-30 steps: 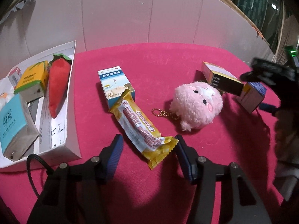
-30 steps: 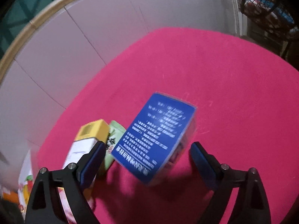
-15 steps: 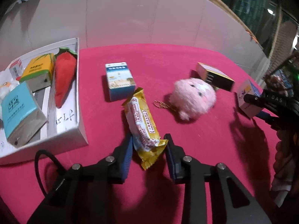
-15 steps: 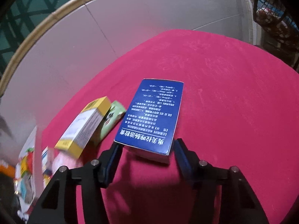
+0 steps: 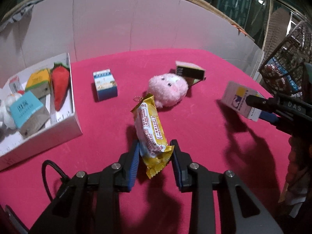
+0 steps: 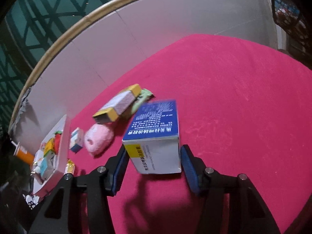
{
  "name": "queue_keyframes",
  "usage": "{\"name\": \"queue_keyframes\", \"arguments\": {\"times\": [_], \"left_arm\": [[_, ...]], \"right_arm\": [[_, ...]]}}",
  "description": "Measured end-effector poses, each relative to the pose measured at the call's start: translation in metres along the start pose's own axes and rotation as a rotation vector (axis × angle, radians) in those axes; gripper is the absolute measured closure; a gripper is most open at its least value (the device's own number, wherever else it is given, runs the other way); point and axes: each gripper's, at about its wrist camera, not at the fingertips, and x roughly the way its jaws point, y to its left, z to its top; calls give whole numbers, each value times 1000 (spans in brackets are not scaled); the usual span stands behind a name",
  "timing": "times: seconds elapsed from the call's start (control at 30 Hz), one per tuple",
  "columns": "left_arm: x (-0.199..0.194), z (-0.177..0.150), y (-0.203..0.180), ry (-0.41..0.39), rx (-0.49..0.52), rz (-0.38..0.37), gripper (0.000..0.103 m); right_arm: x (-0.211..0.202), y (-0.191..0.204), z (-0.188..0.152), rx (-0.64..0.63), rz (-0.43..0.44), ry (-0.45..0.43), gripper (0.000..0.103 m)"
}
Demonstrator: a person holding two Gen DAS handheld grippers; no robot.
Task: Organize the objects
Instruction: 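Grasp the yellow snack bar with the left gripper while the right gripper grasps the blue medicine box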
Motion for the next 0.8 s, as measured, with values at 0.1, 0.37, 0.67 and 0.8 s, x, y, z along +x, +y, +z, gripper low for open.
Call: {"name": "queue_keyframes", "arguments": {"times": [0.1,0.37,0.67,0.8], "left_arm": [[-6,6,-7,-33,17,4,73],[-27,12,-1,-92,-14,12,73],[-52,13,19,-158,-58,26,73],[-61,13,26,-182,-71,31,73]], "right_arm": [[-10,11,3,-27,46,-18,48],[-35,50,-1,-102,126,-53,48],[-52,85,-3,-165,179,-63,48],[-57,100,-5,-194,194,-67,48]]}}
